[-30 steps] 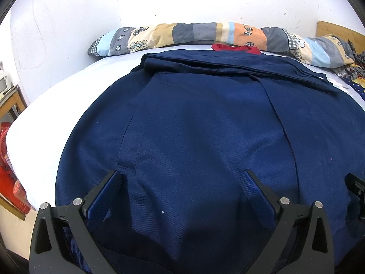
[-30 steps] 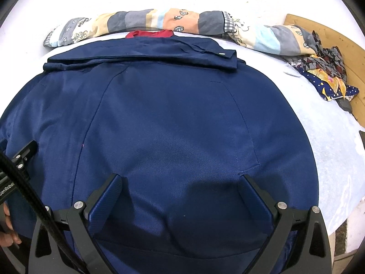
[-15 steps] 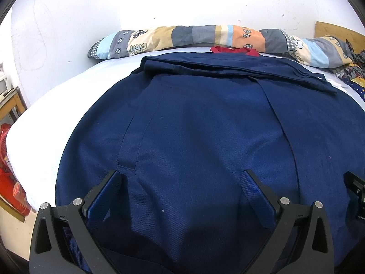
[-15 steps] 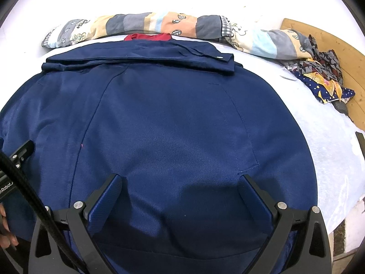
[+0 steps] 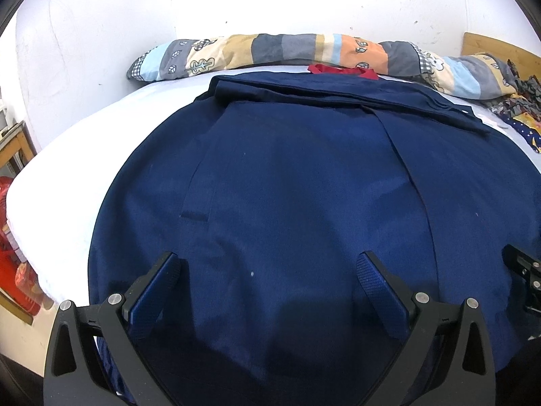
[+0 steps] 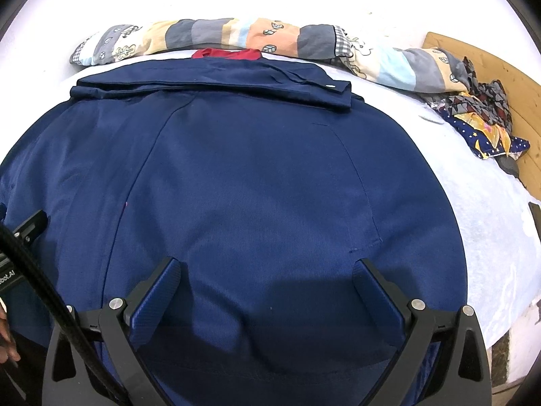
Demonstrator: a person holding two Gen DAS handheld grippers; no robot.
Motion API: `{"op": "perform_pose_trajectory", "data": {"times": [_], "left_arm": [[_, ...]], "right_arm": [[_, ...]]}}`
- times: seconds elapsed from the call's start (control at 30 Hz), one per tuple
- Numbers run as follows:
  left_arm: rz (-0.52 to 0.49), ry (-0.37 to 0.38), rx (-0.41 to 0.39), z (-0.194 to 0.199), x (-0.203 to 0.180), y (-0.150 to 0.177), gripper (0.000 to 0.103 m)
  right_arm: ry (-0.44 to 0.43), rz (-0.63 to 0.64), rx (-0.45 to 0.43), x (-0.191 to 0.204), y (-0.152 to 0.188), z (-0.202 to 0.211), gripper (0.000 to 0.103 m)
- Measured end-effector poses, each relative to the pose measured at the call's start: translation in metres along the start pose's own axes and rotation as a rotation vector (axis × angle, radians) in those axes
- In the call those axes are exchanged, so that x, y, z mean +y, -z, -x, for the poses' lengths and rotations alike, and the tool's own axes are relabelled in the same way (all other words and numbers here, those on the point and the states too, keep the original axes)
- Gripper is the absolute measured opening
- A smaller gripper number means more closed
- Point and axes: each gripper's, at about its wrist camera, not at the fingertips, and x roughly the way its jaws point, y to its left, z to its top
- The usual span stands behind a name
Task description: Fold large clothes
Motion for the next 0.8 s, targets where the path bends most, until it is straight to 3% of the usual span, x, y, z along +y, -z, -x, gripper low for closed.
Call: {"op": "perform_pose_trajectory", "data": {"times": [0.6, 0.8], "left_arm": [[-0.037, 0.022, 0.037, 0.012, 0.001, 0.012, 0.103], [-0.067, 0.067, 0.117, 0.016, 0.007, -0.001, 0.103]], "right_arm": [[0.012, 0.035, 0.013, 0.002, 0.011, 0.008, 0.103], [-0.029, -0.013, 0.040, -0.015, 0.003, 0.022, 0.103]]}}
